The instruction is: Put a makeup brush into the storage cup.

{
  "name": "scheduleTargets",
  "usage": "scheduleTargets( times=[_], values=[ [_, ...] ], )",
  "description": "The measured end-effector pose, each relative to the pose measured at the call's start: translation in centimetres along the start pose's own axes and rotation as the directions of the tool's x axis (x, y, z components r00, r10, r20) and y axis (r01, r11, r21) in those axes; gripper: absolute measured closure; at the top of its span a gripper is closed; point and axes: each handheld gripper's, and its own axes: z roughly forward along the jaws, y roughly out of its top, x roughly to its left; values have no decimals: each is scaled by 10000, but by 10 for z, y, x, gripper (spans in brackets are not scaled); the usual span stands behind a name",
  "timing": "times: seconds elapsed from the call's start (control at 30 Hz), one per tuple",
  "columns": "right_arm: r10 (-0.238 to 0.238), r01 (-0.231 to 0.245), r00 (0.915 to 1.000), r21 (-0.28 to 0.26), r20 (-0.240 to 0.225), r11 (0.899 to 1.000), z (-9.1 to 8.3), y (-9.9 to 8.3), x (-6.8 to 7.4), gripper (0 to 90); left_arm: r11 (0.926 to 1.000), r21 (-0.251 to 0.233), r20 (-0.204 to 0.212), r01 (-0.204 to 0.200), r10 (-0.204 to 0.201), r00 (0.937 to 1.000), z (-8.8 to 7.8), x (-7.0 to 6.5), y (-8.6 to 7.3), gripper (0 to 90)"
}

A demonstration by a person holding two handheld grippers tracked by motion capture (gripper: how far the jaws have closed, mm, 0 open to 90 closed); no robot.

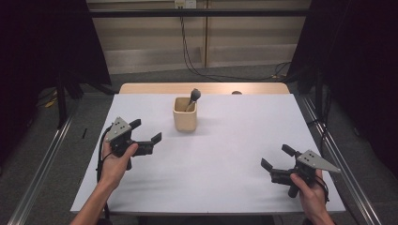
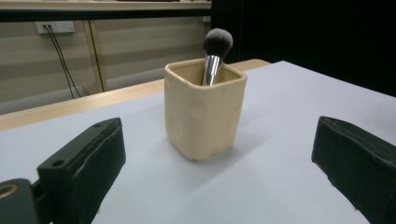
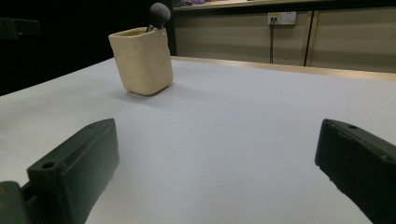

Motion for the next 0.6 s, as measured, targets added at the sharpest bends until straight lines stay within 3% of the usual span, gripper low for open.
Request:
scheduleTargets(
  times=[0.27,0.47,0.6],
  values=[
    [-3,3,10000,7,-44,10000,0,0,1,0,9999,56,-88,-134,134,9999,-17,-3,-11,33],
    [-27,27,10000,23,-60,10000,0,0,1,0,9999,-47,-46,130,-130,9999,-28,-7,-18,37],
    [12,-11,10000,20,-46,10000,0,0,1,0,10000,21,-99,-26,26,9999,-35,-8,-23,37]
  ],
)
